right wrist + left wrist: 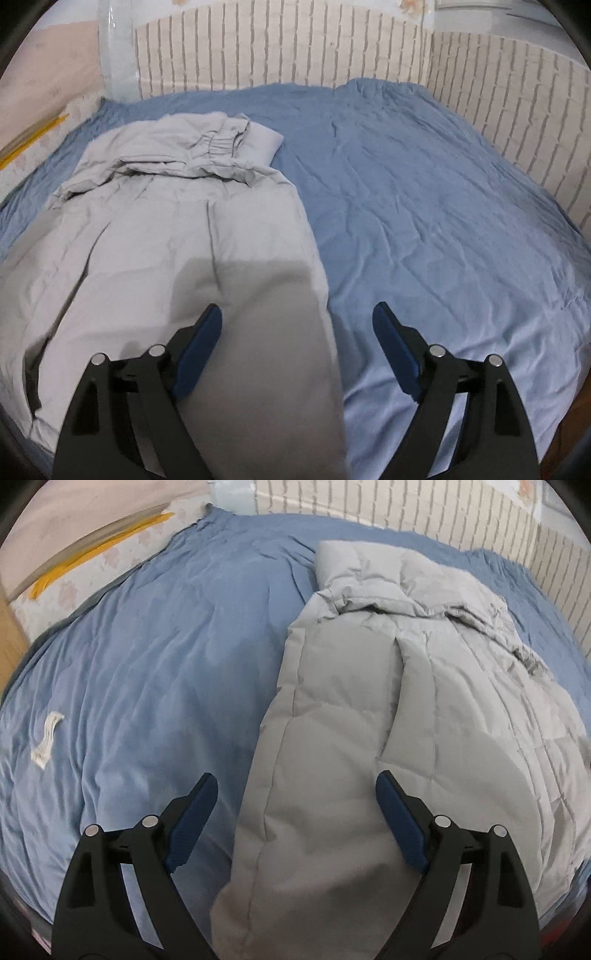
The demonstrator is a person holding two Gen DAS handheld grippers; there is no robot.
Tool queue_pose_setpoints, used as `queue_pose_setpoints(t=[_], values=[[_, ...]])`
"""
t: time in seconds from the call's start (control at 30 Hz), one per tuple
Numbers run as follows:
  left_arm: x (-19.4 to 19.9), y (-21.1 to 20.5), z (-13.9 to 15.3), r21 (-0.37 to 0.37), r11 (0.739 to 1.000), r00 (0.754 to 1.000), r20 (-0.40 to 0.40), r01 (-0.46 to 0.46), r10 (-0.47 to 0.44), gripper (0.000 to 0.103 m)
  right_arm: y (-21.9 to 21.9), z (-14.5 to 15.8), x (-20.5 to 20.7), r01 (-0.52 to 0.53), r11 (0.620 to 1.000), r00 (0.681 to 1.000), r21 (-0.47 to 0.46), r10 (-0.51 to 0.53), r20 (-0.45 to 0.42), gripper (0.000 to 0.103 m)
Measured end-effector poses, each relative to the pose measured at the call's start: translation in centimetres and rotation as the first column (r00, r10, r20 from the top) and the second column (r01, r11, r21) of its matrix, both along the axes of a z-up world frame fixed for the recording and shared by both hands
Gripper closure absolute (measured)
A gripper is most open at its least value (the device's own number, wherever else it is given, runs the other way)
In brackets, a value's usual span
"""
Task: Fold large clothes
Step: 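Open both tools and pull them back from the folded jacket, then close the left tool on the folded jacket's edge while the right tool grasps the jacket hem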
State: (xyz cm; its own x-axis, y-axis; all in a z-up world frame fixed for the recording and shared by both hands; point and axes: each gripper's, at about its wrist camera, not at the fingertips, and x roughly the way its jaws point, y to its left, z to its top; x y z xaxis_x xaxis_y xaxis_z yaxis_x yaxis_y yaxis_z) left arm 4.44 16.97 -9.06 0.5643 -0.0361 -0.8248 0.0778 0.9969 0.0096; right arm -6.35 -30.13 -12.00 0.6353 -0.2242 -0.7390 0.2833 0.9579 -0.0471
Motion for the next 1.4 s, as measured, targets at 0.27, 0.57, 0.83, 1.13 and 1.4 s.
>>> queue_pose_setpoints(t=[0.27, 0.57, 0.83, 1.13, 1.4], values=[[-3.3, 0.4, 0.0, 0.032, 0.999, 0.993, 0.114, -0.020, 0.016, 0.016, 0.8, -1.2, -4.0, 0.001, 1.000, 0.981, -0.009, 0.001, 0.193, 0.013], [-7.1, 2.5, -0.6, -0.027, 0.998, 0.990, 0.130, -0.057, 0.060, 0.012, 1.7, -1.1, -7.8, 0.032, 0.999, 0.958, -0.031, -0.022, 0.285, 0.010], [-9.5, 2.8, -1.5, 0.024, 0.998, 0.994, 0.100, -0.051, 0.048, 0.010, 2.0, -1.2, -9.0, 0.013, 0.994, 0.969, -0.113, 0.016, 0.248, 0.007], [-9.2, 3.0, -3.4, -0.006, 0.999, 0.998, 0.050, -0.036, 0.037, 0.004, 1.7, -1.5, -9.2, 0.025, 0.993, 0.970, -0.116, 0.004, 0.243, 0.005], [-10.3, 3.1, -2.4, -0.081, 0.997, 1.000, 0.012, 0.014, -0.013, 0.041, 1.8, -1.6, -9.3, 0.027, 0.992, 0.971, -0.125, 0.004, 0.240, 0.005]])
